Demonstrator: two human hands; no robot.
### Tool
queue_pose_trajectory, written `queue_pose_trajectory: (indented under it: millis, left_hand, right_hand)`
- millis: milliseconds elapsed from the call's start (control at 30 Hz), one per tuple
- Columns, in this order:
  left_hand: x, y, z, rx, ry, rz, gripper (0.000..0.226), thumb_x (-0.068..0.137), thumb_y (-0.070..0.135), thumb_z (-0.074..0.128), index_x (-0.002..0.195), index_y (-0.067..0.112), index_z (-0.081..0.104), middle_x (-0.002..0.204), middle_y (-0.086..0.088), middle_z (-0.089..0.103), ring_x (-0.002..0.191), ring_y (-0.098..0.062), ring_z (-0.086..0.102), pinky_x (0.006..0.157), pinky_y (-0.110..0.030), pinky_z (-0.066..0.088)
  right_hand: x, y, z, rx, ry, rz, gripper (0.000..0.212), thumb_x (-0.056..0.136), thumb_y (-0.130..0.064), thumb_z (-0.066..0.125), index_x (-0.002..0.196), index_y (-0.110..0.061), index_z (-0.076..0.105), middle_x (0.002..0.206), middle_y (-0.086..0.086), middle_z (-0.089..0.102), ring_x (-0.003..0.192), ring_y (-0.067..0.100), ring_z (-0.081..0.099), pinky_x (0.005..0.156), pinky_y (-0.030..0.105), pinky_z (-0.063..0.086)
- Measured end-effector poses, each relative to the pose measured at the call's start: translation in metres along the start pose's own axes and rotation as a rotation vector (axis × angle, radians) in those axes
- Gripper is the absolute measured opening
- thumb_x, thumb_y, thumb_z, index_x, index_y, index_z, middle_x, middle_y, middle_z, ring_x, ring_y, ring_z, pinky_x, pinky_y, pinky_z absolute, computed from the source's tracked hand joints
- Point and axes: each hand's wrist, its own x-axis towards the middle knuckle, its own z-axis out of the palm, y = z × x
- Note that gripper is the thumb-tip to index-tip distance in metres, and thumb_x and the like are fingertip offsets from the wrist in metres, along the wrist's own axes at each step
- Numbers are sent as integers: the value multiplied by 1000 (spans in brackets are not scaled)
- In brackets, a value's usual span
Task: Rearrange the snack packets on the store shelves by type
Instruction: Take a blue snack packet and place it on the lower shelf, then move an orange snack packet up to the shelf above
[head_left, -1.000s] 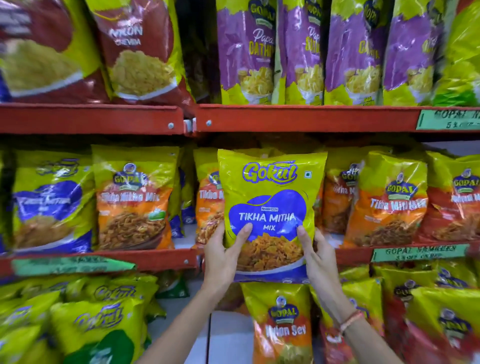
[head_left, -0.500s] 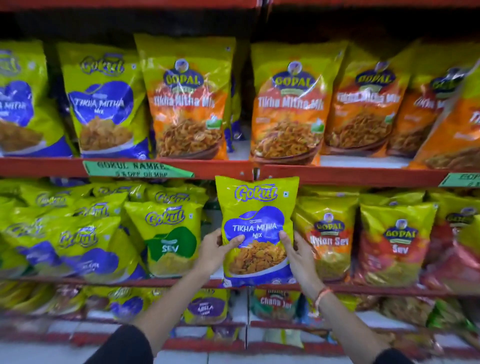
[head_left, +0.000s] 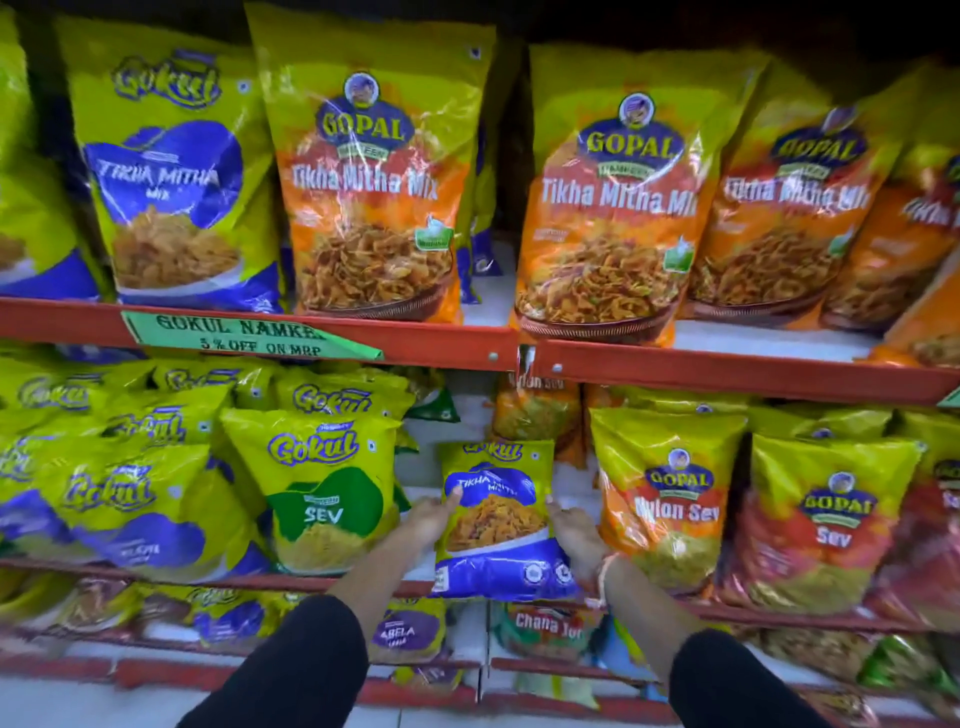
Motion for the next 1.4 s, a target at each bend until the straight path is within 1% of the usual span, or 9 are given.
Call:
queue_pose_trajectory:
  millis: [267,467,600,733,833,933,1000,1100,1400]
  left_hand:
    - [-94,77,-21,182,-102,281,45,94,35,53,130,8,56,128,-5,62,118,-20,57,104,-34,43]
    - [-165,165,-67,-34,-115,652,29,95,16,50,120,5,61,109,-11,72,96,-25,71,80,-24,57]
    - [-177,196,-98,-203,323,947,24,90,14,60,112,6,66,105,-10,75,100,-21,71,86,-26,57]
    - [-163,215,-129,-180,684,1004,51,85,23,67,132,14,49,130,1,53,113,-4,54,97,-24,43]
    - [-143,219,-144,-62,533,813,83,77,55,66,145,20,34,141,8,43,128,-8,44,111,-34,36]
    - [-127,221,-157,-9,421,732,101,57,82,59,141,29,39,136,6,56,124,-14,55,108,-42,43]
    - [-127,224,-163,-22,392,755,95,56,79,62,135,28,47,126,7,64,118,-13,60,101,-38,48]
    - [-133,225,-161,-105,352,826,83,56,69,72,126,28,54,116,7,71,108,-10,67,97,-42,53]
    - [-188,224,-140,-153,284,964,52,66,40,76,115,30,65,105,8,76,101,-7,70,85,-27,58]
  right_hand:
    - [-68,-74,-33,-42,-46,-391,42,102,-29,46,136,-7,56,138,12,61,133,27,53,104,28,39]
    - [-128,-173,-66,275,-39,-892,18,98,-25,57,110,-29,70,111,-1,76,110,11,70,100,31,53]
    - [-135,-216,-68,341,73,-1025,23,96,-27,60,117,-28,66,113,-2,74,108,17,70,99,39,54]
    - [-124,-256,-55,265,9,-988,79,84,-49,67,149,-15,38,150,0,48,136,13,48,115,34,40]
    - [-108,-275,-42,223,-78,-925,115,57,-82,65,148,-18,39,148,-2,52,137,15,48,115,43,40]
    - [-94,-278,-31,240,-174,-885,83,70,-55,80,136,-14,52,131,-5,65,127,15,57,103,26,47]
    - [-87,-274,-29,255,-181,-902,67,71,-40,84,128,-18,57,119,-10,69,116,10,63,96,23,50]
    - [-92,-266,-33,324,-159,-905,83,53,-56,87,125,-23,61,117,-8,73,112,9,67,102,39,52]
    - [-140,-232,-71,412,-105,-978,52,60,-37,83,108,-36,65,101,-23,77,98,-6,69,80,17,54]
